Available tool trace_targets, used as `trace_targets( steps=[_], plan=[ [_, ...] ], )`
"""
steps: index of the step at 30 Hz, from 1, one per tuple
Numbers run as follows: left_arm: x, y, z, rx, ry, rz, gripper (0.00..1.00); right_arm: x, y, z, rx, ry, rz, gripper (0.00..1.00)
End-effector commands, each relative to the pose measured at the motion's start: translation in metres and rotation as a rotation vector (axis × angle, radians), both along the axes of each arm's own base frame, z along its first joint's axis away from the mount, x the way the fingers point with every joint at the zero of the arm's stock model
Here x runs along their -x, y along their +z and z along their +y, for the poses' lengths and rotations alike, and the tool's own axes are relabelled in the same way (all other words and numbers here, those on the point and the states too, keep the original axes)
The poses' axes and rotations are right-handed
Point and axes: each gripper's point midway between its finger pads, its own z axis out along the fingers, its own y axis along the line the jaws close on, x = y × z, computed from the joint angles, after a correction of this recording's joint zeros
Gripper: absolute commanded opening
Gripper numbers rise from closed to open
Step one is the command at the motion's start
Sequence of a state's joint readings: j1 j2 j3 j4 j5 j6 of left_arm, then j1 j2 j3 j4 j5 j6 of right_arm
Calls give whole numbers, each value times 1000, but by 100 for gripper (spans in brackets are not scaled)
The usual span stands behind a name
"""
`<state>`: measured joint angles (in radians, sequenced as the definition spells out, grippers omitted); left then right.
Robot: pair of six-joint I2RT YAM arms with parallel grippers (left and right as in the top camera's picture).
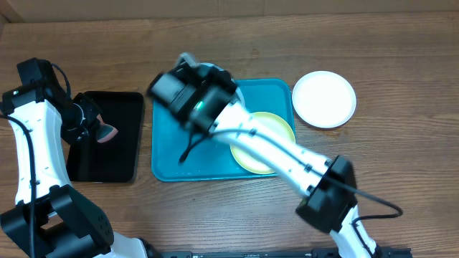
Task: Clean dirty plates on tray and stack at the side
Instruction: 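Lift the light-blue plate with the right gripper onto the white plate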
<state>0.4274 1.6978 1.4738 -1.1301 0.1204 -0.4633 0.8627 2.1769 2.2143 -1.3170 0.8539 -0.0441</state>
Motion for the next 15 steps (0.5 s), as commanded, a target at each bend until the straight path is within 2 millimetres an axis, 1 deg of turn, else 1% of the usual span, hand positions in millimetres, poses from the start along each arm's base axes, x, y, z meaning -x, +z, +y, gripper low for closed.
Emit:
trace_targets(
  steps=[1,2,4,6,7,8,10,12,14,15],
  plan=[
    [0,-3,-3,9,-26,3,4,-16,-27,-27,-471,-162,282,4],
    [0,-3,-3,9,-27,3,4,-20,-35,-39,-571,-198,370,4],
    [0,-3,-3,9,-26,3,4,-25,-43,-63,-731,-255,500,4],
    [0,-3,-3,9,-27,2,4,-30,-48,-97,-870,-337,595,4],
    [0,-3,-3,8,-27,2,4,-33,-51,-116,-908,-380,618,4],
    [-1,-3,-3,8,-27,0,4,-35,-56,-141,-928,-445,625,4],
    [-2,-3,-3,6,-27,-4,4,-36,-68,-185,-935,-556,623,4],
    [-3,-2,-2,4,-27,-7,4,-34,-81,-225,-936,-629,630,4],
    [-3,-2,-2,4,-27,-7,4,-28,-95,-258,-931,-665,646,4],
    [-3,-2,-2,4,-27,-8,4,-25,-102,-270,-929,-679,653,4]
  ],
)
